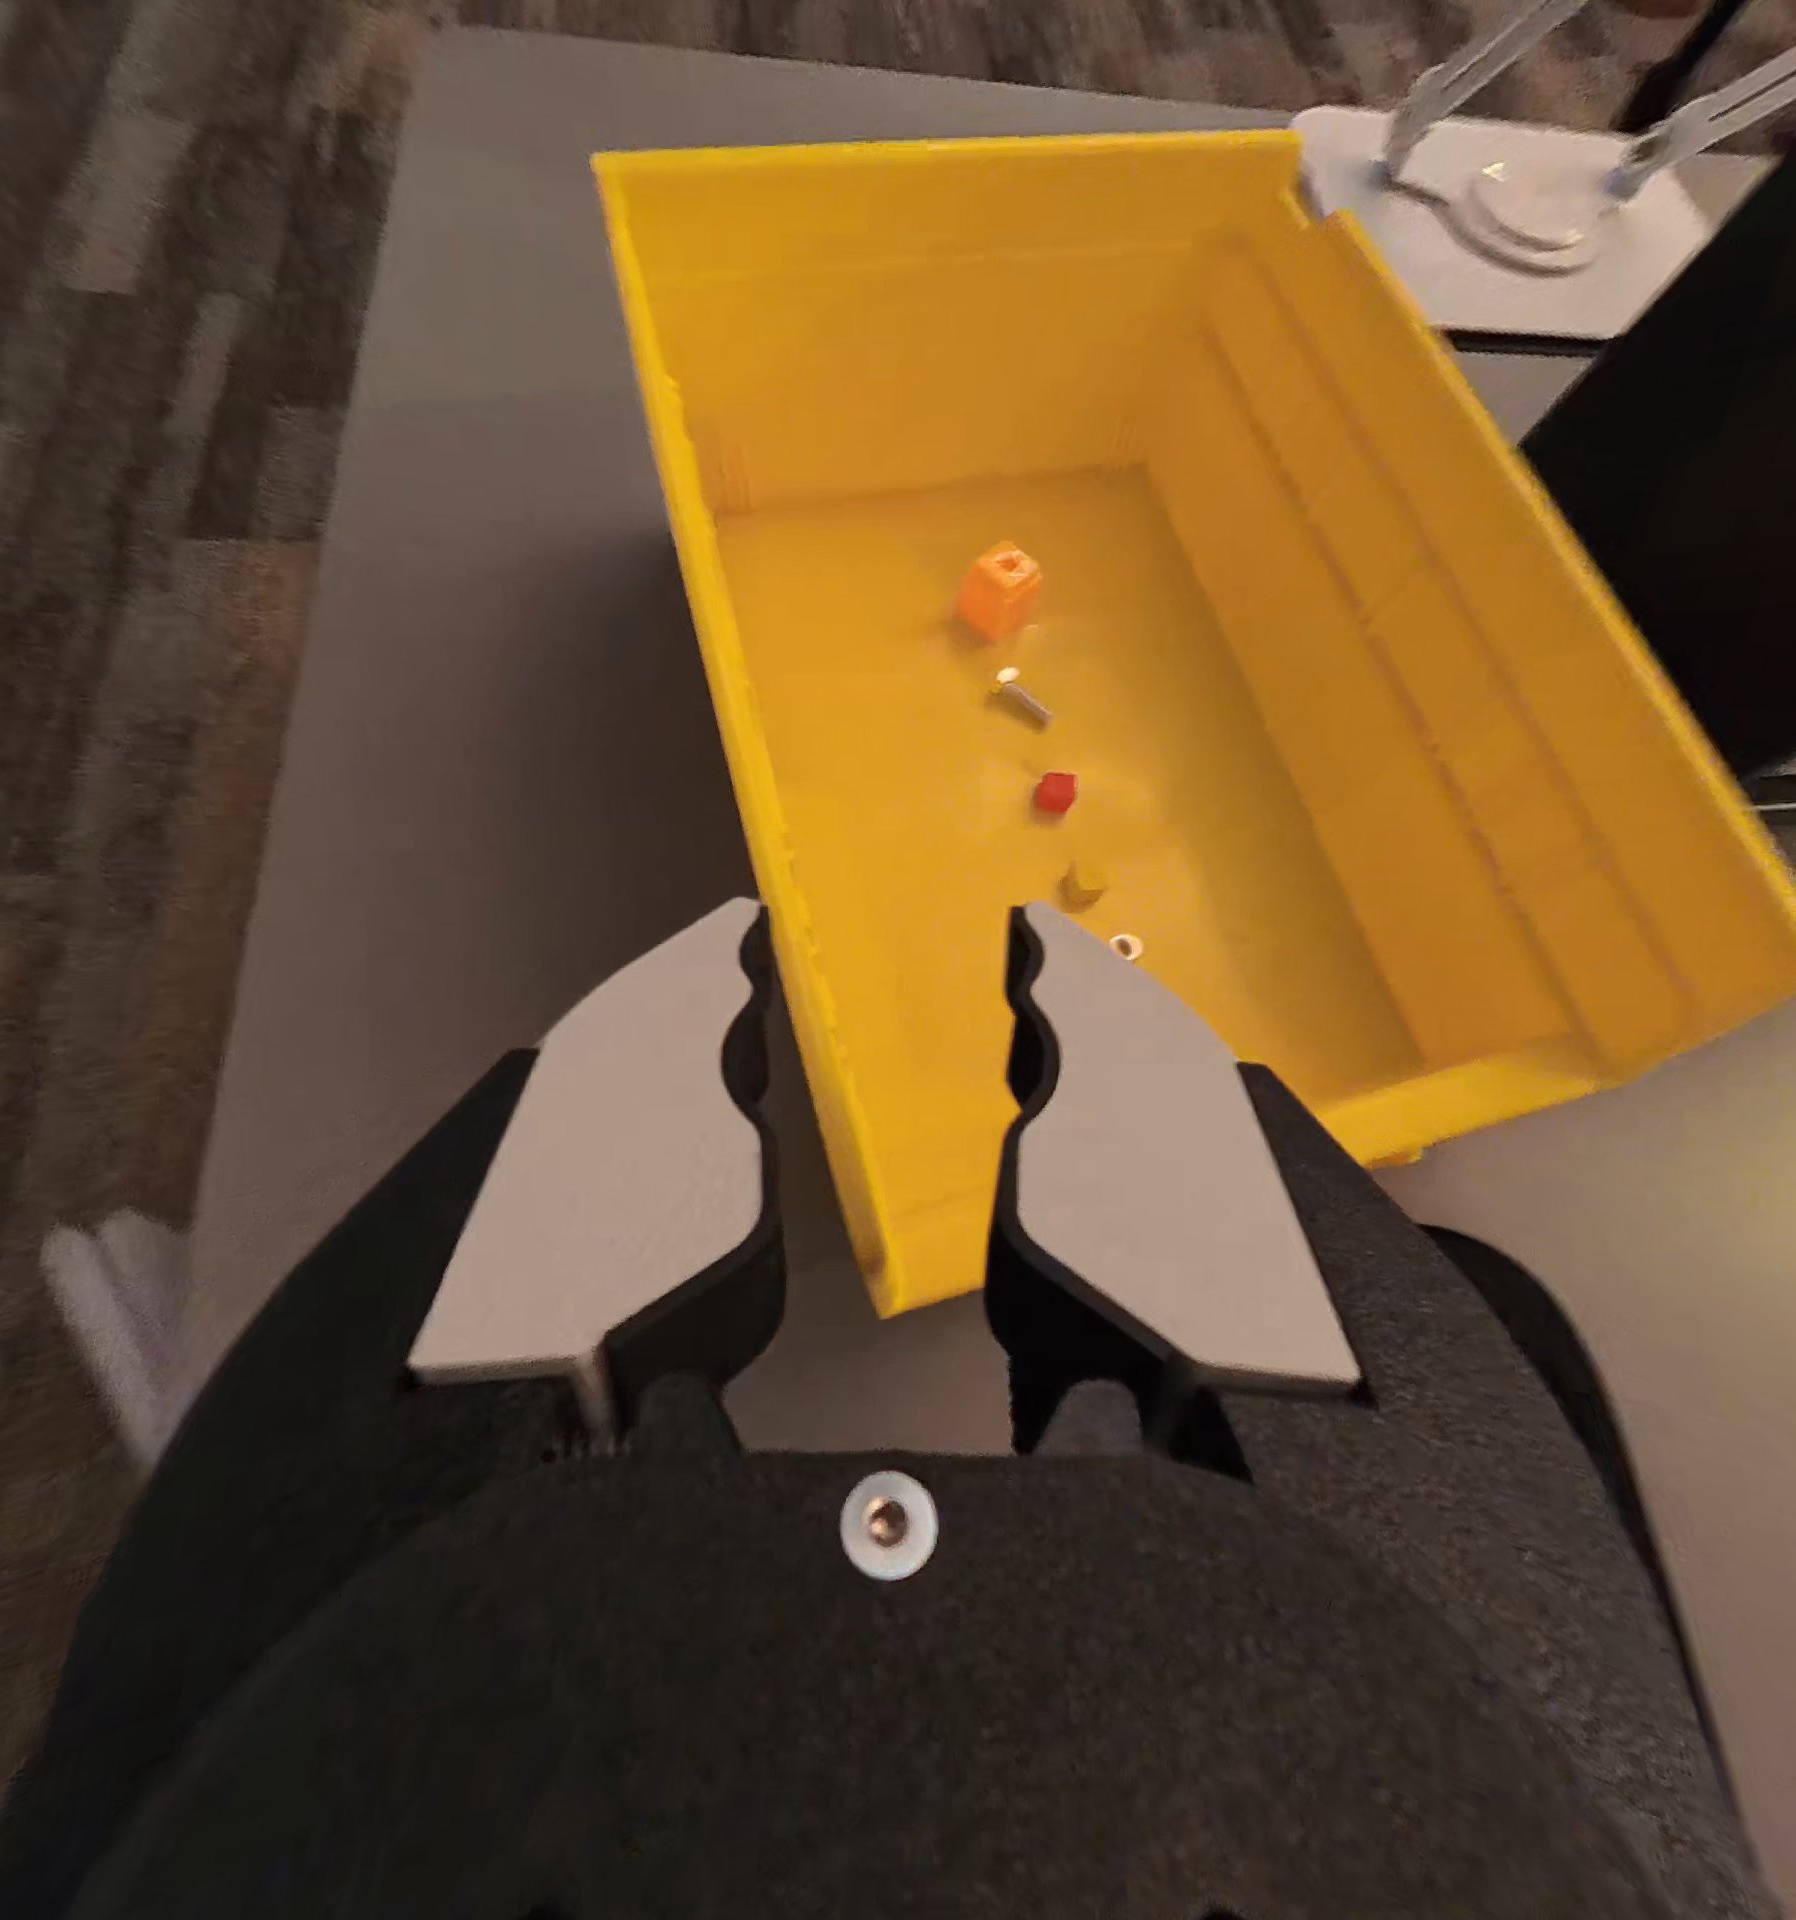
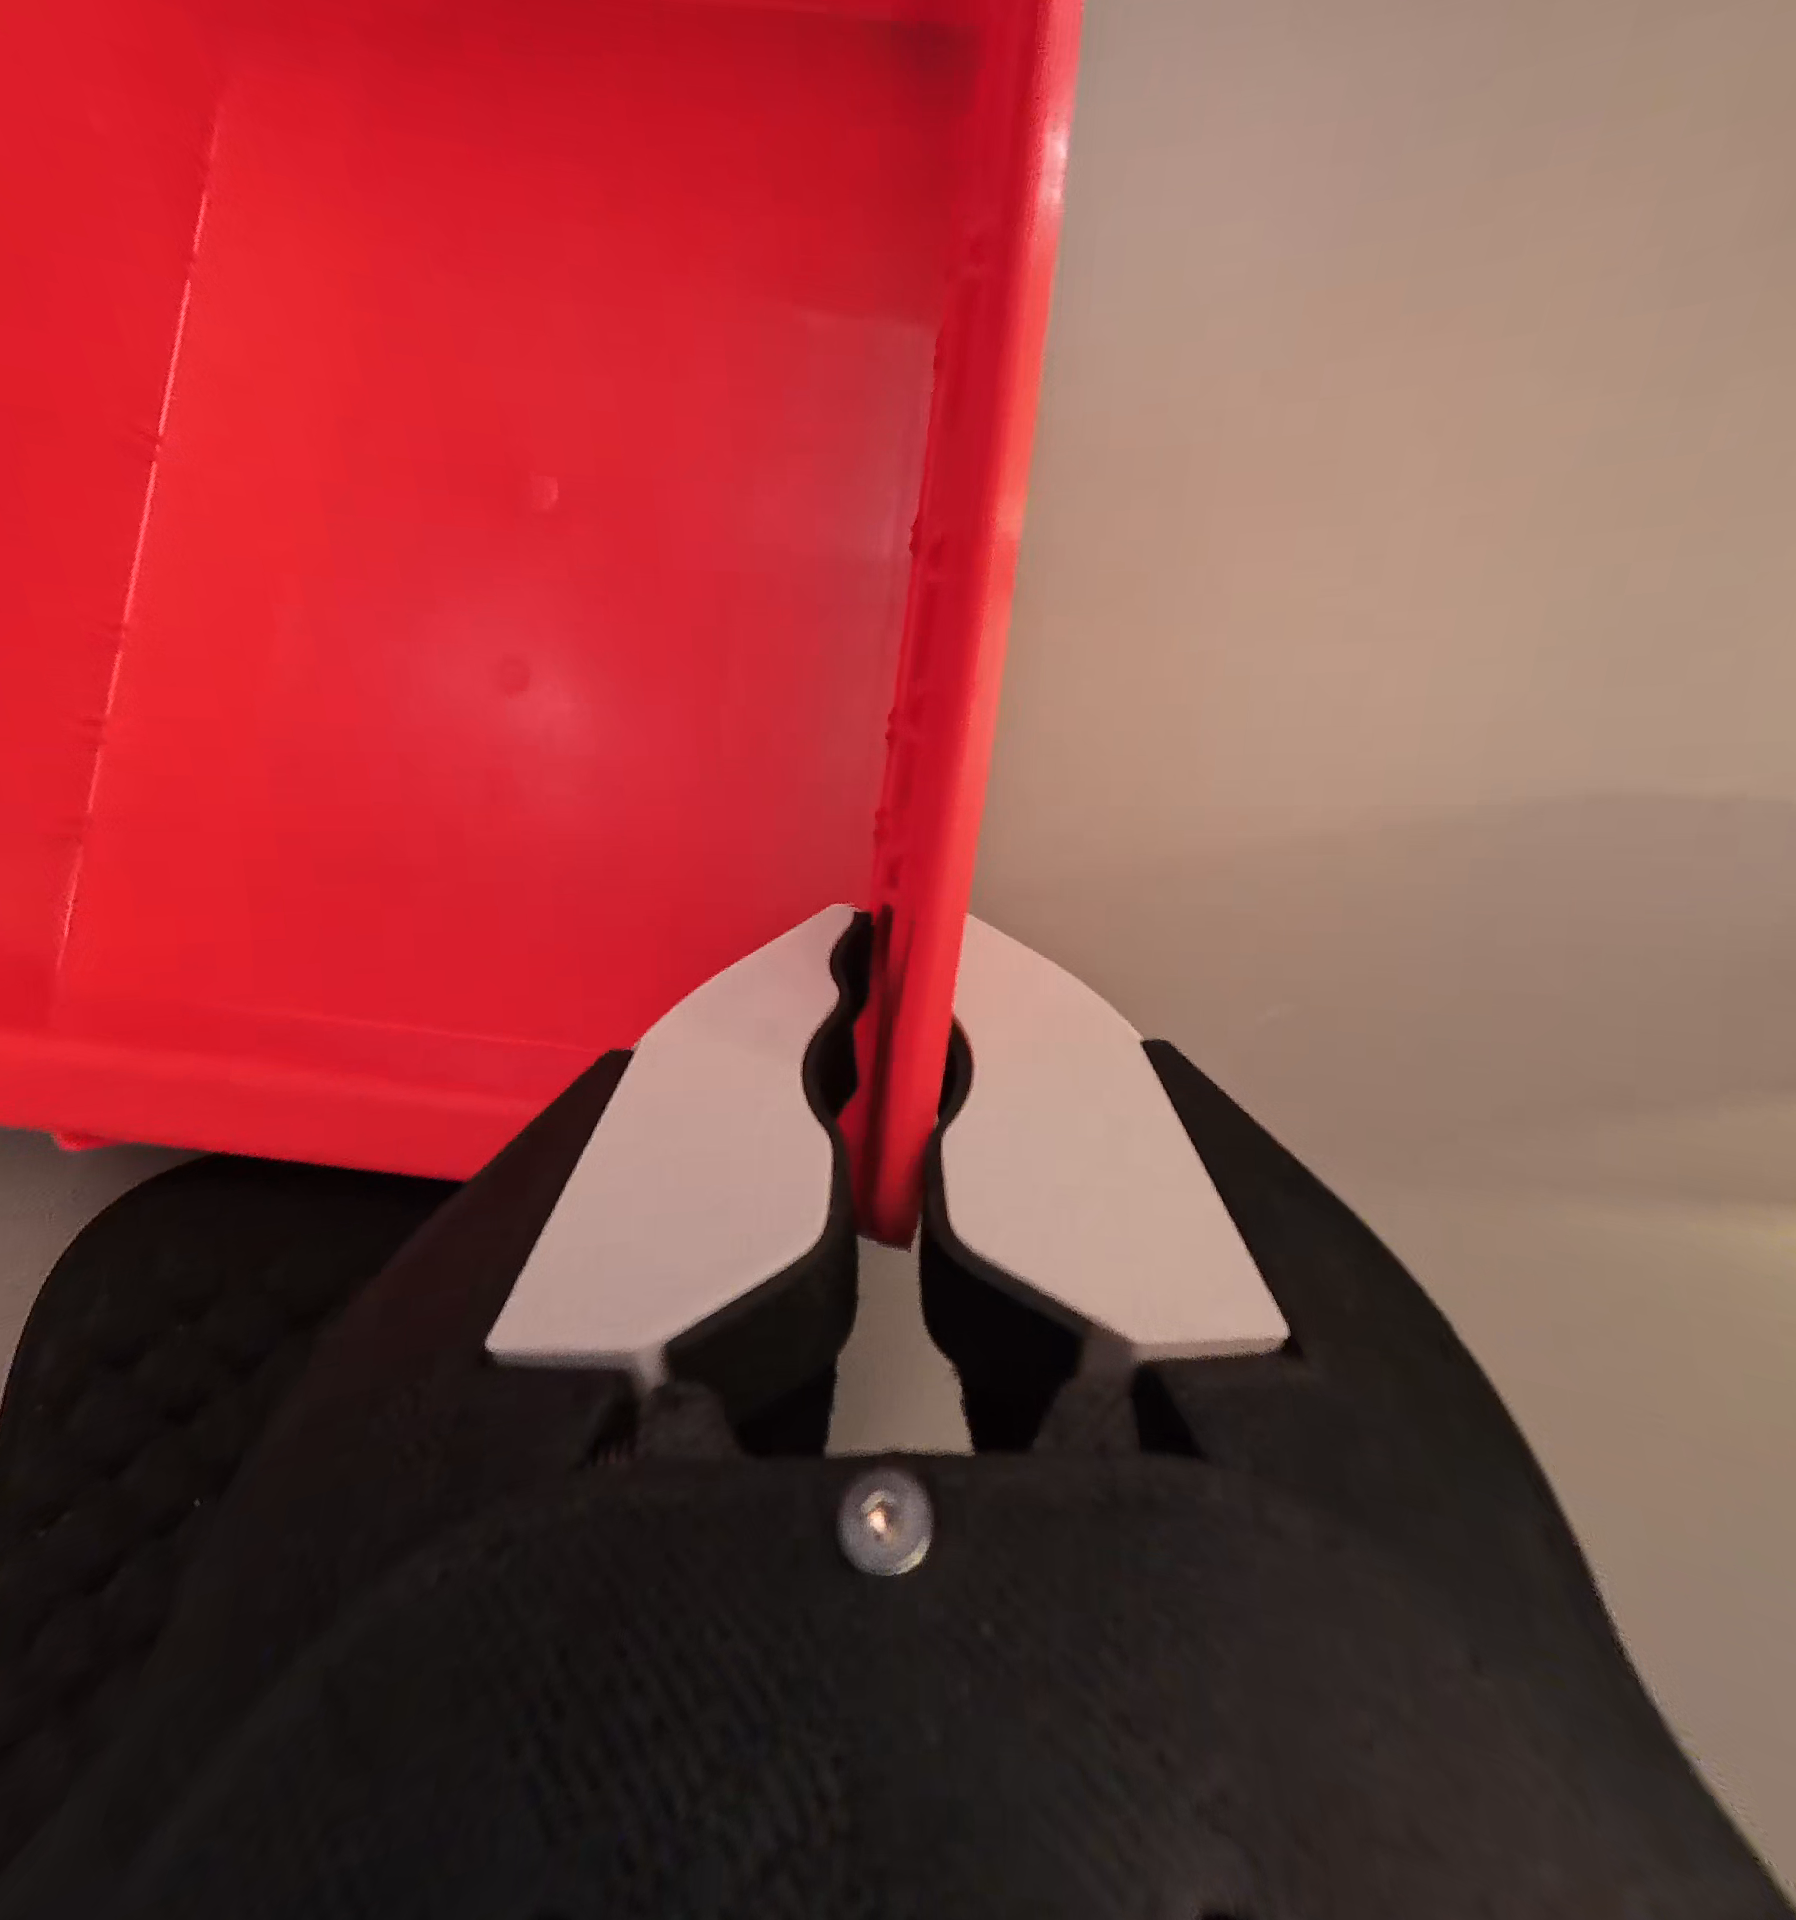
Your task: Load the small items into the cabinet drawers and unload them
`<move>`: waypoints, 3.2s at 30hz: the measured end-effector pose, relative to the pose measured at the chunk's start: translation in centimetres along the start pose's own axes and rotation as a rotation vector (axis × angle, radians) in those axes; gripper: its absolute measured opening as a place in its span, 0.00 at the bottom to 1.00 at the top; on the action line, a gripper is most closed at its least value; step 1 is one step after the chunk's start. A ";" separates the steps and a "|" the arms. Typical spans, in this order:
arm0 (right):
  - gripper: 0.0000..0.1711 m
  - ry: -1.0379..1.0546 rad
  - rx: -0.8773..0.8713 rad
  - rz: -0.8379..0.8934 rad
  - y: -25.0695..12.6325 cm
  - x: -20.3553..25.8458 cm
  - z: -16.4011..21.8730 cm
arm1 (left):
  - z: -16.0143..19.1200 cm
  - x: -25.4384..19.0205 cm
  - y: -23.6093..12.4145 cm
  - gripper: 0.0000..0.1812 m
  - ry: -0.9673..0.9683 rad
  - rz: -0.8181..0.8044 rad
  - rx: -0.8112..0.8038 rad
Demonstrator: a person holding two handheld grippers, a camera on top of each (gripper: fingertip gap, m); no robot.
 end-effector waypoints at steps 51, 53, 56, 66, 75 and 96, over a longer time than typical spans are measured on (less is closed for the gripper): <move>0.23 -1.151 -0.988 -0.165 -5.6 43.1 -10.9 | -13.3 -12.7 -9.5 0.16 0.270 0.155 -0.504; 0.21 -1.145 -0.997 -0.190 -4.0 44.3 -11.0 | -12.7 -13.2 -8.8 0.15 0.213 0.209 -0.464; 0.13 -1.112 -1.106 -0.045 -3.2 44.2 -11.6 | -10.7 -13.7 -6.8 0.13 0.207 0.266 -0.444; 0.15 -1.238 -1.107 0.175 -0.2 45.7 -12.4 | -5.7 -10.4 0.4 0.11 0.143 0.302 -0.122; 0.08 -1.299 -1.209 0.360 0.1 45.8 -12.2 | -3.2 -7.6 3.3 0.07 0.258 0.242 0.118; 0.07 -1.285 -1.255 0.352 -1.9 45.5 -9.2 | 0.4 -8.2 12.8 0.10 0.361 0.123 0.560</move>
Point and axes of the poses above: each gripper's, where its closed fingertips meet, y out along the fingers, z out of its underside, x = y × z across the jaws, the point moved 4 cm from there along -y, back along the fingers, and after that the axes turned 4 degrees about x, right-handed, at the moved point
